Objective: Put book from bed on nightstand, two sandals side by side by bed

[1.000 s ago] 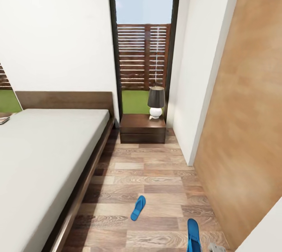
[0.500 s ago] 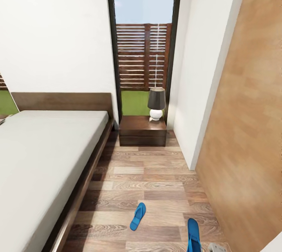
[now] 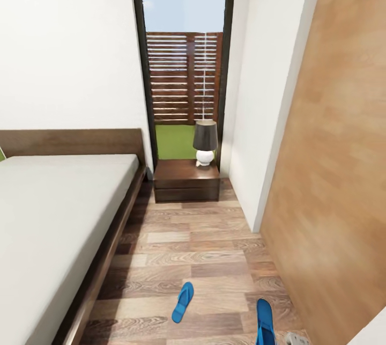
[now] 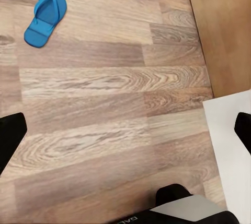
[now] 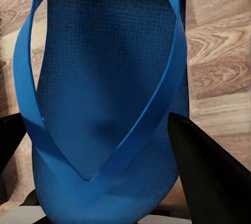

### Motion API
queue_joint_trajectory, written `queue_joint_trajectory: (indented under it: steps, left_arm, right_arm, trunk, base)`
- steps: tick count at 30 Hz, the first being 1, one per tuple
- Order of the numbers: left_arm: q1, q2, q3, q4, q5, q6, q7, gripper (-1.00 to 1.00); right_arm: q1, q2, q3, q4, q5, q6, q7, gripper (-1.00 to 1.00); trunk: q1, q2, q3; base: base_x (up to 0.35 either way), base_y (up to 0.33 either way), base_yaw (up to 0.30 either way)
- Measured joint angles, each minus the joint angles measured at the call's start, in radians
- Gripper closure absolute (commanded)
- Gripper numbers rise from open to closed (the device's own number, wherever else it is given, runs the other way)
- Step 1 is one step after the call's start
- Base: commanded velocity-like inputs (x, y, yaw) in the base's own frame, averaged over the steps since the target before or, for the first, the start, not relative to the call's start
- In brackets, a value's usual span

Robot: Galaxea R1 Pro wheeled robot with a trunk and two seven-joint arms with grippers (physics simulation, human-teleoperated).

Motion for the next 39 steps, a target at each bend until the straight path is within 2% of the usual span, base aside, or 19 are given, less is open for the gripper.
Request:
queue_joint_trajectory:
  steps: [9,17,35,39]
  left_arm:
    - [0.0,0.0,0.0,0.0,0.0,0.0,0.0,-1.0]
    - [0.0,0.0,0.0,0.0,0.0,-0.001,0.0,-1.0]
    - [0.0,0.0,0.001,0.0,0.002,-0.001,0.0,-1.0]
    - [0.0,0.001,0.001,0.0,0.002,0.0,0.0,-1.0]
  right_arm:
    - [0.0,0.0,0.0,0.0,0.0,0.0,0.0,1.0]
    - [0.0,0.0,0.0,-0.001,0.0,0.0,0.001,1.0]
    - [0.0,0.0,0.0,-0.001,0.0,0.0,-0.001,1.0]
    - [0.0,0.0,0.0,0.0,0.0,0.0,0.0,1.0]
  trunk:
    - [0.0,0.0,0.0]
    - [0.0,0.0,0.0]
    - [0.0,0.0,0.0]
    - [0.0,0.0,0.0]
  base:
    - [0.277,0.075,-0.004]
    - [0.04,0.004,-0.021]
    - [0.003,0.0,-0.206]
    - [0.201,0.066,-0.127]
